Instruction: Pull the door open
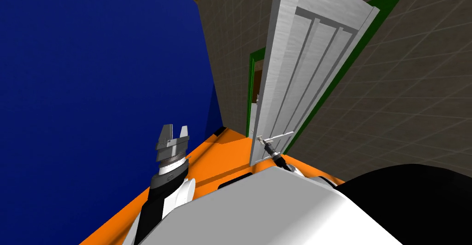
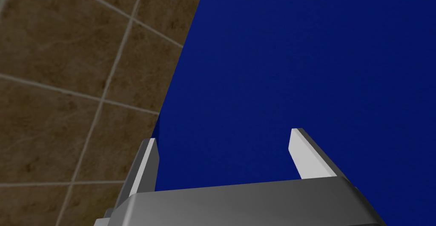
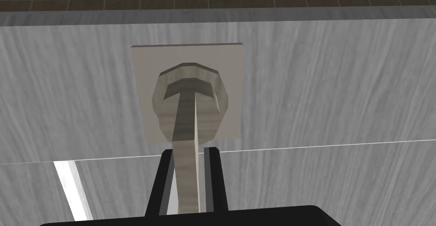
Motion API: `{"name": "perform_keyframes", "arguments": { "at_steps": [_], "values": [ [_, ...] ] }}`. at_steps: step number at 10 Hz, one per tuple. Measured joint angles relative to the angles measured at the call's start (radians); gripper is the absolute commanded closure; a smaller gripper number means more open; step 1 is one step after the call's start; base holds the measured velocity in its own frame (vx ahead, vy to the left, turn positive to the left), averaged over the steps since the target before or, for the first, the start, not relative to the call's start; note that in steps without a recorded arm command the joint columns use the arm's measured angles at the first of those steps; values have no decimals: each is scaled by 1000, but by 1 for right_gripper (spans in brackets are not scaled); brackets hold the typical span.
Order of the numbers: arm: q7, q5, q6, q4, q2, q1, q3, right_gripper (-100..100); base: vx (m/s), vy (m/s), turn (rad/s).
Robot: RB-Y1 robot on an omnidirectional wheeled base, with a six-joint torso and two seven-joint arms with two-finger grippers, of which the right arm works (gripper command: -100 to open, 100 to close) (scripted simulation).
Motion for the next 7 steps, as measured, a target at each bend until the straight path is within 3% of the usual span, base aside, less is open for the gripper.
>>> {"name": "perform_keyframes", "arguments": {
  "at_steps": [2,3,5,6,7],
  "values": [
    [-3,21,59,-80,21,14,-23,100,-182,-91,119],
    [-2,27,68,-76,26,4,-27,100,-48,4,-18],
    [9,35,57,-31,28,-25,-45,100,-173,-69,149],
    [10,43,75,-50,37,-28,-55,100,-147,-79,102],
    [19,49,72,-13,40,-57,-64,100,-102,-41,42]
  ]
}}
